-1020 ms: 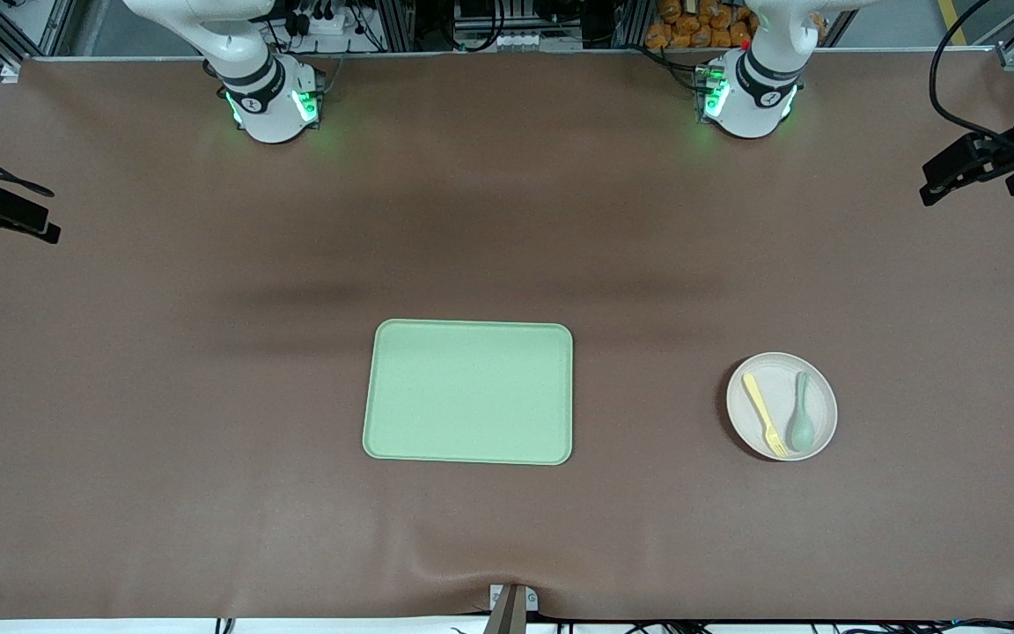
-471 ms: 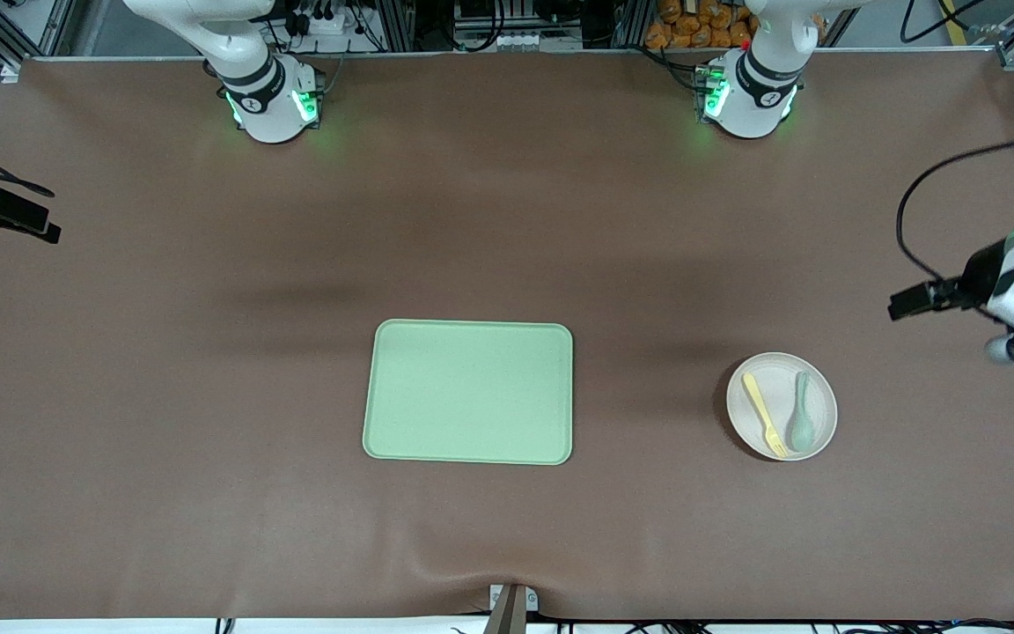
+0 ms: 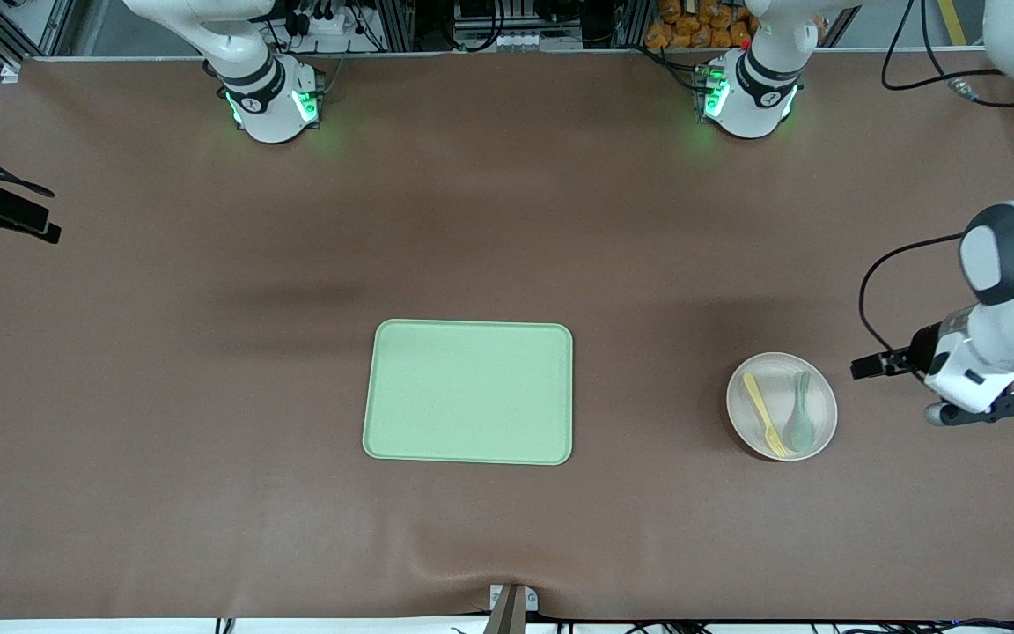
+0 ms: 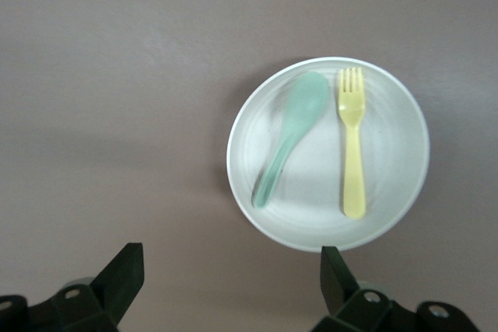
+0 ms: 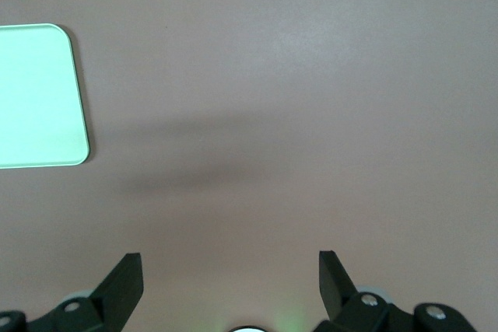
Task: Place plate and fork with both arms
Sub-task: 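Move the left gripper toward the white plate's rim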
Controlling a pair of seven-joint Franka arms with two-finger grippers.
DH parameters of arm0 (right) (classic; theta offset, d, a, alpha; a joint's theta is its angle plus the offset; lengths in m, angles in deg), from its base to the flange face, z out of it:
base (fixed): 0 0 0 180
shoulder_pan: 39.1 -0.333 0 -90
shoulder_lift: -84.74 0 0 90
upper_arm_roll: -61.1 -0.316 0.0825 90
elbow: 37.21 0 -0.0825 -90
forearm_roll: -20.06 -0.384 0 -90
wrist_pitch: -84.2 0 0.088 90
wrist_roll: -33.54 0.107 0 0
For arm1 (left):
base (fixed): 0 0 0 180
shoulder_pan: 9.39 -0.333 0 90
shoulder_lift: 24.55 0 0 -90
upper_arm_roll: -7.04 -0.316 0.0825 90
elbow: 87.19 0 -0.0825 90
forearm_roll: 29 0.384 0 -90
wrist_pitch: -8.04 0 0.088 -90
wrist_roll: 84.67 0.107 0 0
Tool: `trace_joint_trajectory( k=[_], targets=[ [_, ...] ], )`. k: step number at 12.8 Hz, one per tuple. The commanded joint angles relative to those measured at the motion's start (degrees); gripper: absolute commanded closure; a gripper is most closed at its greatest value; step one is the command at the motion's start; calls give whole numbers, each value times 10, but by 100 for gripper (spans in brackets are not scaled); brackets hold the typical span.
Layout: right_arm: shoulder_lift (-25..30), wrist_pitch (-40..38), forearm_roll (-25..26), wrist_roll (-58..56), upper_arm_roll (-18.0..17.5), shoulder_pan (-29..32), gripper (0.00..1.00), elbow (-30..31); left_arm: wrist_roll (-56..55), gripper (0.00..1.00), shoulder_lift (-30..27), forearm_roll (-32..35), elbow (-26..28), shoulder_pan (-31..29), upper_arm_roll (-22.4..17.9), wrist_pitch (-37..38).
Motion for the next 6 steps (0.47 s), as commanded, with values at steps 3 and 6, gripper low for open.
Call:
trace_joint_trajectory(
  k=[3,6],
  targets=[
    [3,-4,-9,-3,-3,7,0,0,18,0,70,-3,16,-32,7,-95],
    [3,-4,-9,-3,-3,8,0,0,18,7,110,-7,16,-30,8,-141]
  ],
)
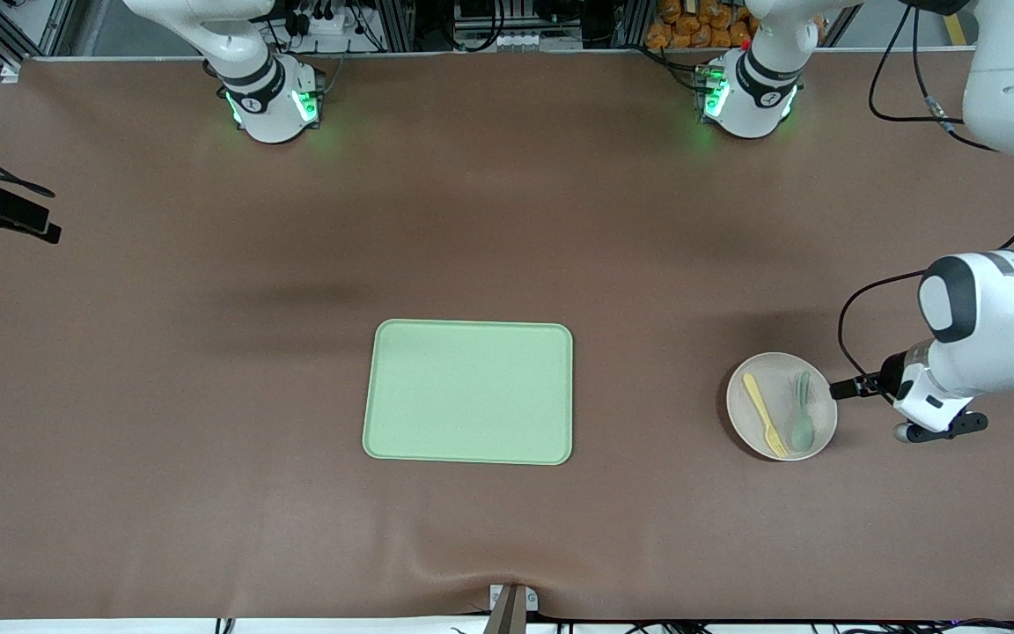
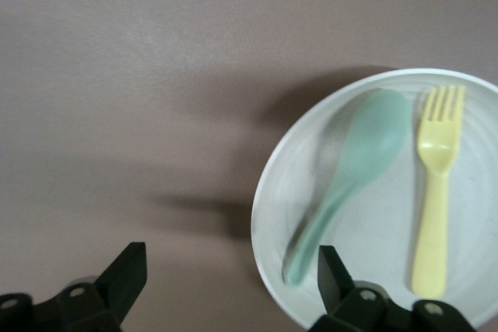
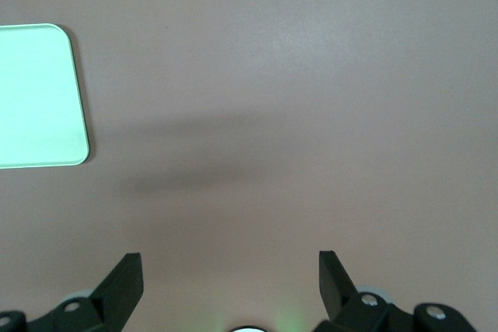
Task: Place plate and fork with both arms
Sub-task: 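Grasp the white plate's rim with the left gripper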
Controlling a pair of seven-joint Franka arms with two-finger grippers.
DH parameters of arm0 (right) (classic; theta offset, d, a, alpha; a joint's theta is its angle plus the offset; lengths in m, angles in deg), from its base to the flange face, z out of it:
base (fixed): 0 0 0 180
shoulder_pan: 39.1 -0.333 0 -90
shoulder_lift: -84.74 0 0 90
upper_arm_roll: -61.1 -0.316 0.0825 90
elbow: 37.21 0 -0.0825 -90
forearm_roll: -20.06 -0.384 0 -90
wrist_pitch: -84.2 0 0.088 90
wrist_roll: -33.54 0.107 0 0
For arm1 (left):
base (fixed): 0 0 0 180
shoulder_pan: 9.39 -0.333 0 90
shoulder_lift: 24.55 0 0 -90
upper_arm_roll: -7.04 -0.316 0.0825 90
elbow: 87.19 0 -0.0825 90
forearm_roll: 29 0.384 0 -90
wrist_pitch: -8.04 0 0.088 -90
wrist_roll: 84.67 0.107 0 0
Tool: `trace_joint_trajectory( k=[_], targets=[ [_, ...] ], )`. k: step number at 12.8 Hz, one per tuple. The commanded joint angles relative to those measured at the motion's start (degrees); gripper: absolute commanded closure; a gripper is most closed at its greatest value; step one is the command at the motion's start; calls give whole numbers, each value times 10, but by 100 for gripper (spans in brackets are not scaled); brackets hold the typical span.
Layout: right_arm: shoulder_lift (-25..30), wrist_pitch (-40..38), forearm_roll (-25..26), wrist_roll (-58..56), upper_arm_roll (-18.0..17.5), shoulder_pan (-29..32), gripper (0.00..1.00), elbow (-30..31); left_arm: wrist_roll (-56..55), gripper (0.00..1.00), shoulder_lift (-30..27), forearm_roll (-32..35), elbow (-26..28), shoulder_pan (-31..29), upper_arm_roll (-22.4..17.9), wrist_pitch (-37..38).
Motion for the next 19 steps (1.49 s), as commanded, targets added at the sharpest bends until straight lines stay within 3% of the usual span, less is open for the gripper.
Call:
trace_joint_trajectory(
  k=[1,7,13,14,15,19],
  targets=[
    [3,-5,-9,-3,-3,8,0,-1,5,11,21,-8,1,-1,7,-31],
    [2,-4,-9,-3,-3,8,0,0,3,32,40,-10,1,0,8,-40],
    [2,-4,-9,-3,-3,8,0,0,-3,66,41,-10,0,4,8,-40],
    [2,-5,-9,-3,-3,9,0,0,-3,79,41,-10,0,4,8,-40],
    [2,-4,-9,-3,-3,8,0,0,-4,100,41,-12,0,4,8,-40],
    [2,-5,-9,-3,-3,8,0,0,2,100,40,-35,2,3,12,-39]
  ],
)
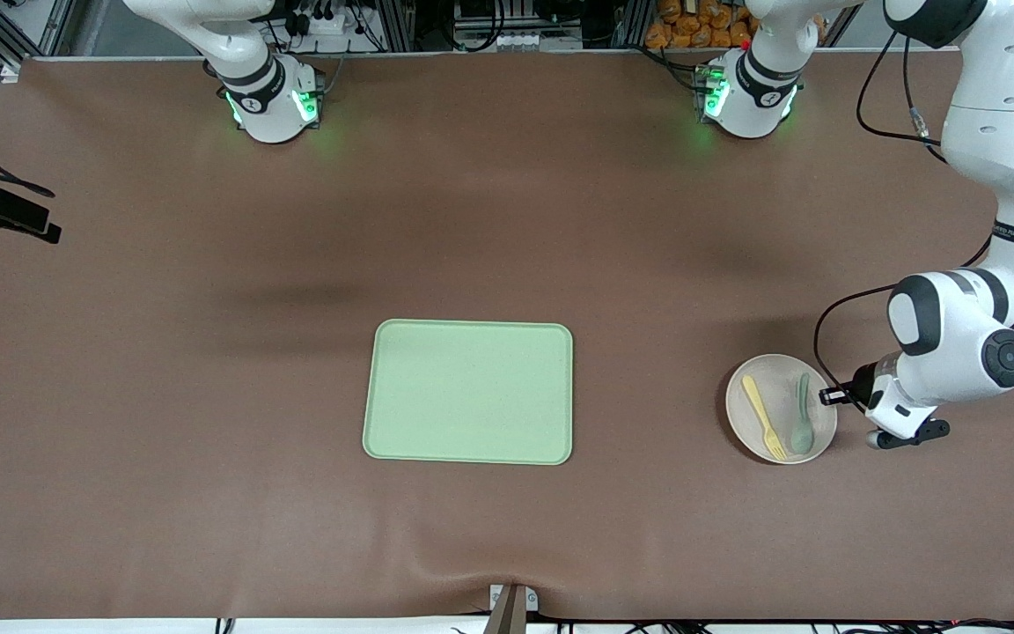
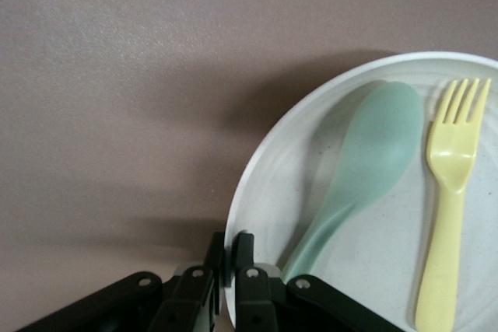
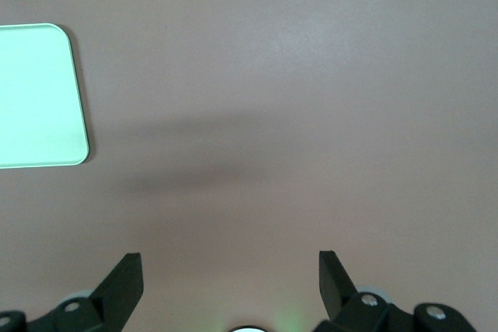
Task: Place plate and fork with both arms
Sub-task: 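Grasp the white plate's rim with the left gripper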
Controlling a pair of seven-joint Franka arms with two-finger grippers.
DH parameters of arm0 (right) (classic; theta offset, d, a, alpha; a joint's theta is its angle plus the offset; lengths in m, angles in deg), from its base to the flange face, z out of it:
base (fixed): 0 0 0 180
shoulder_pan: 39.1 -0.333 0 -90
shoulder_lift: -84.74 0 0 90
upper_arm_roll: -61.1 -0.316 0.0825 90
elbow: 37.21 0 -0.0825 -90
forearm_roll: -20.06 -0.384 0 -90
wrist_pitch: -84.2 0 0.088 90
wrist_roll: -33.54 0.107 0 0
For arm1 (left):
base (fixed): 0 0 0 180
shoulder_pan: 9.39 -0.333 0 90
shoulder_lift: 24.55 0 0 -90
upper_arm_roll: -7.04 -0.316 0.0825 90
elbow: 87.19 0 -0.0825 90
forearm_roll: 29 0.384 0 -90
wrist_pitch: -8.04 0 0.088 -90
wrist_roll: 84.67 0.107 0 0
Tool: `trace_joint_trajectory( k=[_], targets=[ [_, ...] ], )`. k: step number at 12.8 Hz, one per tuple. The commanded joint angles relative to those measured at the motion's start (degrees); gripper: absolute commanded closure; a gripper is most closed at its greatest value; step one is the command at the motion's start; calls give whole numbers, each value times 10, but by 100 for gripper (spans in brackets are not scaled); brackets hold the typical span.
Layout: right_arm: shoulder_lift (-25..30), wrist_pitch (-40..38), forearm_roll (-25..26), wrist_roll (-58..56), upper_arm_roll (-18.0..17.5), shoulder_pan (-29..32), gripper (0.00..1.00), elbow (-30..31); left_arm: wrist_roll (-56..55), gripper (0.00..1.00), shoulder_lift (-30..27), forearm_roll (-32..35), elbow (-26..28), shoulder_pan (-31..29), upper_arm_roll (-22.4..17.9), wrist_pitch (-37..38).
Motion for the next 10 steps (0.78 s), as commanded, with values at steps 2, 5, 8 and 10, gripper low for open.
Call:
trace_joint_trajectory(
  k=[2,5,8,10],
  targets=[
    [3,-5,-9,-3,-3,8,0,0,4,100,-1,-13,5,-7,24,-4],
    [2,-5,-9,-3,-3,8,0,0,9,100,-13,-76,6,-20,46,11],
    [3,-5,-9,-3,-3,8,0,0,6,100,-25,-115,3,-46,92,27],
    [3,-5,-9,-3,-3,8,0,0,-1,100,-31,-116,1,-46,112,28]
  ],
)
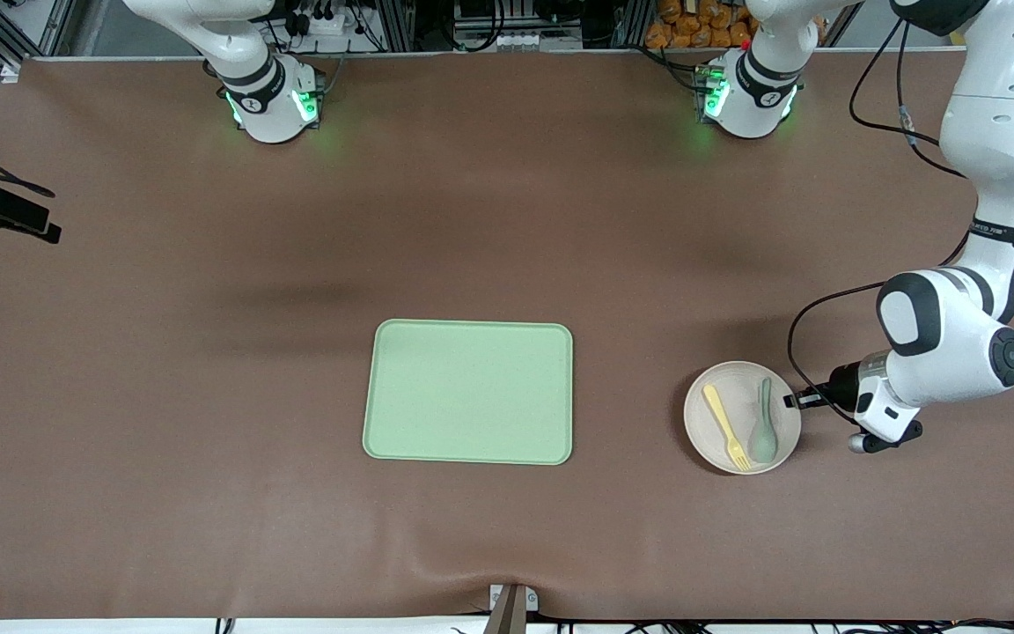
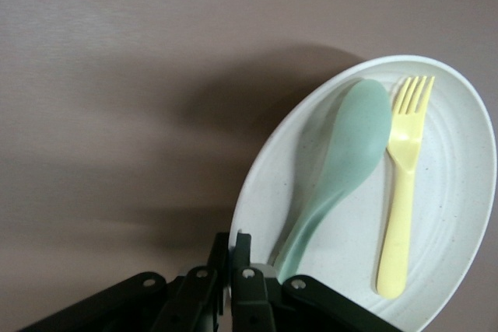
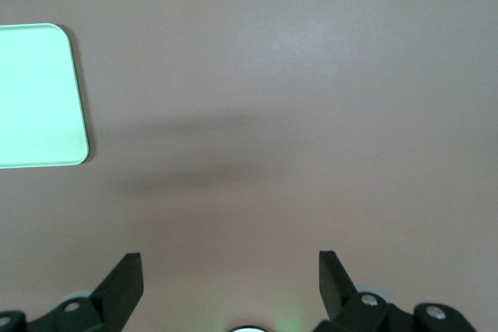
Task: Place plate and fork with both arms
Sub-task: 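Slide the plate with the left gripper onto the green tray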
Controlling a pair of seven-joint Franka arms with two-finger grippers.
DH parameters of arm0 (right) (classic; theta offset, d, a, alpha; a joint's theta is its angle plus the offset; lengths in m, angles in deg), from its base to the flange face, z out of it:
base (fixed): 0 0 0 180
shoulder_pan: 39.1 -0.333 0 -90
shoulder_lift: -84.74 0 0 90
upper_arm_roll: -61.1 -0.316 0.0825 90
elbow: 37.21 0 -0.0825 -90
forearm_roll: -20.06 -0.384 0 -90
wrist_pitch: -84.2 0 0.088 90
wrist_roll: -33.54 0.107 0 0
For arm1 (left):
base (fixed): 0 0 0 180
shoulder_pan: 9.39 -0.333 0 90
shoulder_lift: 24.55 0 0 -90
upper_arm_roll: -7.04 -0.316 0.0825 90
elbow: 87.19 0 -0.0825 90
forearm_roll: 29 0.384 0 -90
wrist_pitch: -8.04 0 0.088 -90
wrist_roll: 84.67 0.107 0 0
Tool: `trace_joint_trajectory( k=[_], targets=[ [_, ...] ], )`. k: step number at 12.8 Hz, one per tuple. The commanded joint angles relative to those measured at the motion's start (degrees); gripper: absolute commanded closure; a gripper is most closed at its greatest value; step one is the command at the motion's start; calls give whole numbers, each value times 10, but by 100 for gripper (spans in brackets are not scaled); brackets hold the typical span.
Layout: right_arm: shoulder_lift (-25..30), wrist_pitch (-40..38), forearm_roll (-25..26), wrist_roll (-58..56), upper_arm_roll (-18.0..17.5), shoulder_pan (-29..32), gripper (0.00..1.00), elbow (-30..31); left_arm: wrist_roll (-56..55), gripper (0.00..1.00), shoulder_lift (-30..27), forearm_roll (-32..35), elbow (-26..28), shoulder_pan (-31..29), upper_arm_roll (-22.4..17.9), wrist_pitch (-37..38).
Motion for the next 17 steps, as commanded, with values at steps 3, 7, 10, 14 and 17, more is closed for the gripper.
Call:
trace_joint_trajectory(
  k=[3,7,10,14,17],
  targets=[
    [3,-5,-9,-3,-3,8,0,0,-34,100,-25,-26,2,-3,61,13],
    [3,-5,-9,-3,-3,8,0,0,-147,100,-14,-26,-26,33,121,13],
    [2,-5,-9,-3,-3,9,0,1,-216,100,6,-12,-65,117,116,13],
    [2,-4,-9,-3,-3,9,0,1,-222,100,38,-10,-90,208,82,-3],
    [2,-4,-9,-3,-3,11,0,1,-226,100,68,-14,-114,298,6,-37]
  ],
)
